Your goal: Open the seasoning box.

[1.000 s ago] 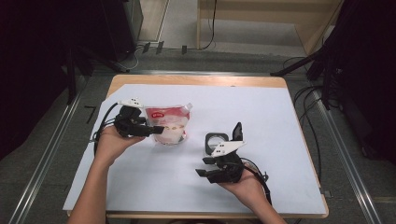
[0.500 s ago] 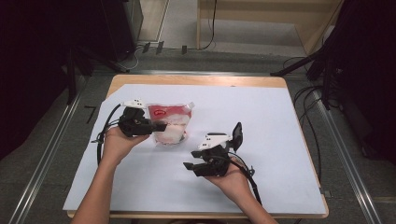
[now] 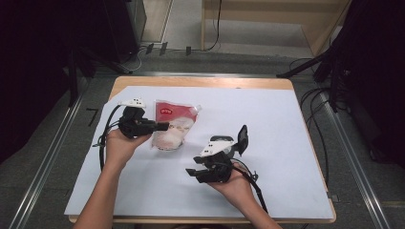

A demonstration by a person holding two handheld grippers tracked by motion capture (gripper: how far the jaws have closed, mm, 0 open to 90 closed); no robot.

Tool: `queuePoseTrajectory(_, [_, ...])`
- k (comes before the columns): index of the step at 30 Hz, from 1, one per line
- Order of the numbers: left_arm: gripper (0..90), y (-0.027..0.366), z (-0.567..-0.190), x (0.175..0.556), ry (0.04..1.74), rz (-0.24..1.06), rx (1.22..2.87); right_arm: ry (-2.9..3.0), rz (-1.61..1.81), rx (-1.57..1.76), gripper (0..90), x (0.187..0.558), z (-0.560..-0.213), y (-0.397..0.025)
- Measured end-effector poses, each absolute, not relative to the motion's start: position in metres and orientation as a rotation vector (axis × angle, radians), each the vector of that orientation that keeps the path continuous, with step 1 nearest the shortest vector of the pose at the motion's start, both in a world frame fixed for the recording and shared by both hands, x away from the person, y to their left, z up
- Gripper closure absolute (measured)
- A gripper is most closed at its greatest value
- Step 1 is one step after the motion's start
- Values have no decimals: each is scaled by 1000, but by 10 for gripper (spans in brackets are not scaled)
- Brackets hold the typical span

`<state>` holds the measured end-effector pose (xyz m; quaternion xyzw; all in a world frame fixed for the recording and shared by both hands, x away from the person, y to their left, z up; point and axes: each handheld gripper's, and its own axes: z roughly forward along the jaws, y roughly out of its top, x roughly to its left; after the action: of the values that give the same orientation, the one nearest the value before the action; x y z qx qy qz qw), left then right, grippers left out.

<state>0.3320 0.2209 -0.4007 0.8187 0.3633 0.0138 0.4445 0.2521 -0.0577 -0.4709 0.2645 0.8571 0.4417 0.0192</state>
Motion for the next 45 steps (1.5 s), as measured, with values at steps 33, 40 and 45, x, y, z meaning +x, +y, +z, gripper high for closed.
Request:
queuePoseTrajectory(33, [900,212,-332,274,810,-104,1989,2632,1370,872,536,260,-492,-32])
queuePoseTrajectory(40, [900,208,-327,267,803,-162,1974,2573,1388,901,543,262,-495,-32])
queuePoseTrajectory(45, [900,202,-330,267,817,-196,1973,2530,1419,904,552,260,-496,-32])
